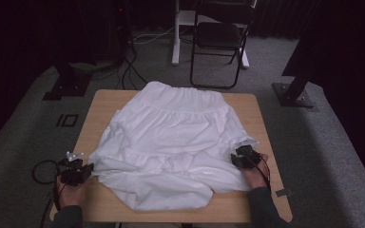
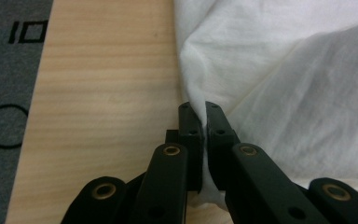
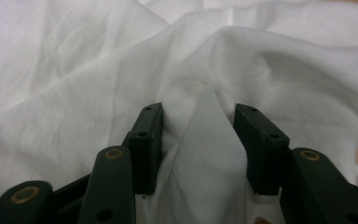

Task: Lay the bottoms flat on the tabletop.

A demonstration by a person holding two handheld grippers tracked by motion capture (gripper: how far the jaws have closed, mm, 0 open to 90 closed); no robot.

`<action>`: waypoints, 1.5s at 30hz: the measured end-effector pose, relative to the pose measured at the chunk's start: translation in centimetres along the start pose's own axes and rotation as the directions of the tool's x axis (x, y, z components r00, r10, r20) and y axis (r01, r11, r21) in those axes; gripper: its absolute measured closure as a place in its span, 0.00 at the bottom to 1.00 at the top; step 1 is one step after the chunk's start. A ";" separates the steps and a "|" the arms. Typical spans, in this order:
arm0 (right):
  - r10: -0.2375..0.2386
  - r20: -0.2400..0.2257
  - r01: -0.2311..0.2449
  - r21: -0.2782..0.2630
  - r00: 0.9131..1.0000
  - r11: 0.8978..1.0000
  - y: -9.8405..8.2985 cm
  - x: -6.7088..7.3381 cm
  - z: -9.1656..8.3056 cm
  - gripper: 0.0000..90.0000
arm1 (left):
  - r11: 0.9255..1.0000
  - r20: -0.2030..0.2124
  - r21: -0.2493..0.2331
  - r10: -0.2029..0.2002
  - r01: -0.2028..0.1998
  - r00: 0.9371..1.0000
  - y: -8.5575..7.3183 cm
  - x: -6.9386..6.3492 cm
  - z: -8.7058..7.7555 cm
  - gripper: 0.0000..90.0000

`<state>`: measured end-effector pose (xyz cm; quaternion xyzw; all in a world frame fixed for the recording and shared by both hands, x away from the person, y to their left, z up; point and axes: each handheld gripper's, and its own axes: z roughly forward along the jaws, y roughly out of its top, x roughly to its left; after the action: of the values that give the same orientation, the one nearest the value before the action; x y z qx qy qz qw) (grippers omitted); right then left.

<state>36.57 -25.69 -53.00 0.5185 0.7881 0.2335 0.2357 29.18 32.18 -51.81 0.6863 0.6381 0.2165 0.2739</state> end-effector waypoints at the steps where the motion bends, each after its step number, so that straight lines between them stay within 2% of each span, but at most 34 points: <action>1: 0.005 0.000 -0.005 -0.002 1.000 1.000 -0.4 -0.2 -0.3 0.62 | 1.000 -0.005 0.000 0.003 -0.003 1.000 0.0 -0.1 0.0 0.97; 5: 0.041 0.010 -0.041 -0.002 0.999 0.999 -2.0 -1.0 -1.4 0.65 | 1.000 -0.021 -0.015 0.020 -0.020 1.000 0.4 -0.5 -0.5 0.93; 7: 0.055 0.027 -0.056 0.008 0.998 0.998 -2.9 -1.5 -2.1 0.65 | 0.999 -0.027 -0.019 0.028 -0.028 0.999 0.8 -0.7 -0.8 0.94; 10: 0.094 0.027 -0.094 0.007 0.995 0.996 -4.3 -2.4 -3.1 0.66 | 0.999 -0.039 -0.001 0.040 -0.040 0.998 0.9 -0.8 -0.8 0.97; 13: 0.106 0.030 -0.106 0.013 0.994 0.994 -5.5 -2.8 -4.2 0.68 | 1.000 -0.041 -0.001 0.027 -0.027 0.999 0.6 -0.5 -0.8 0.97; 16: 0.097 0.078 -0.101 0.050 0.992 0.994 -6.7 -3.1 -5.2 0.71 | 1.000 -0.040 0.008 0.018 -0.018 0.999 0.2 -0.1 -0.7 0.98; 18: 0.118 0.086 -0.123 0.062 0.989 0.990 -7.6 -3.7 -5.9 0.70 | 1.000 -0.045 0.016 0.014 -0.013 0.999 0.1 0.0 -0.6 0.98; 21: 0.151 0.132 -0.162 0.080 0.980 0.984 -8.7 -4.6 -6.8 0.70 | 1.000 -0.056 0.015 0.002 -0.001 0.998 0.1 0.2 -0.7 0.96; 23: 0.156 0.184 -0.175 0.093 0.971 0.980 -9.1 -5.2 -7.2 0.70 | 1.000 -0.064 -0.001 -0.008 0.008 0.998 0.3 0.2 -1.0 0.90; 25: 0.182 0.165 -0.194 0.062 0.969 0.979 -9.2 -5.6 -7.8 0.68 | 0.999 -0.055 -0.035 -0.007 0.006 0.998 0.7 0.1 -1.5 0.82; 26: 0.177 0.157 -0.185 0.039 0.972 0.982 -9.0 -5.5 -8.1 0.65 | 0.999 -0.051 -0.052 -0.001 -0.002 0.999 0.9 -0.1 -1.8 0.78; 30: 0.138 0.120 -0.131 -0.066 0.983 0.989 -7.8 -4.6 -9.1 0.57 | 0.994 -0.024 -0.105 0.028 -0.030 0.999 2.4 -1.1 -2.5 0.67; 33: 0.105 0.102 -0.090 -0.140 0.989 0.986 -6.4 -3.7 -9.4 0.55 | 0.989 -0.008 -0.136 0.062 -0.063 0.998 3.8 -2.2 -2.4 0.58; 35: 0.087 0.079 -0.072 -0.175 0.993 0.982 -5.5 -3.1 -9.3 0.54 | 0.986 0.004 -0.134 0.098 -0.097 0.995 4.8 -3.1 -1.9 0.53; 37: 0.066 0.056 -0.055 -0.181 0.996 0.982 -4.7 -2.7 -8.5 0.52 | 0.983 0.000 -0.126 0.133 -0.132 0.991 5.8 -3.9 -0.9 0.47; 40: 0.062 0.026 -0.057 -0.162 0.998 0.985 -3.7 -2.2 -6.5 0.51 | 0.983 0.024 -0.102 0.153 -0.149 0.988 7.0 -4.8 1.0 0.42; 43: 0.057 0.000 -0.057 -0.126 0.998 0.990 -3.2 -1.8 -4.4 0.50 | 0.984 0.019 -0.055 0.168 -0.167 0.986 7.6 -5.3 3.2 0.39; 45: 0.054 -0.010 -0.055 -0.100 0.998 0.993 -3.1 -1.5 -3.0 0.50 | 0.987 0.007 -0.012 0.158 -0.158 0.987 7.4 -5.4 4.7 0.40</action>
<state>33.10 -28.57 -52.35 0.5265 0.7617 0.2811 0.2523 37.29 26.05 -50.22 0.7339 0.5792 0.2386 0.2624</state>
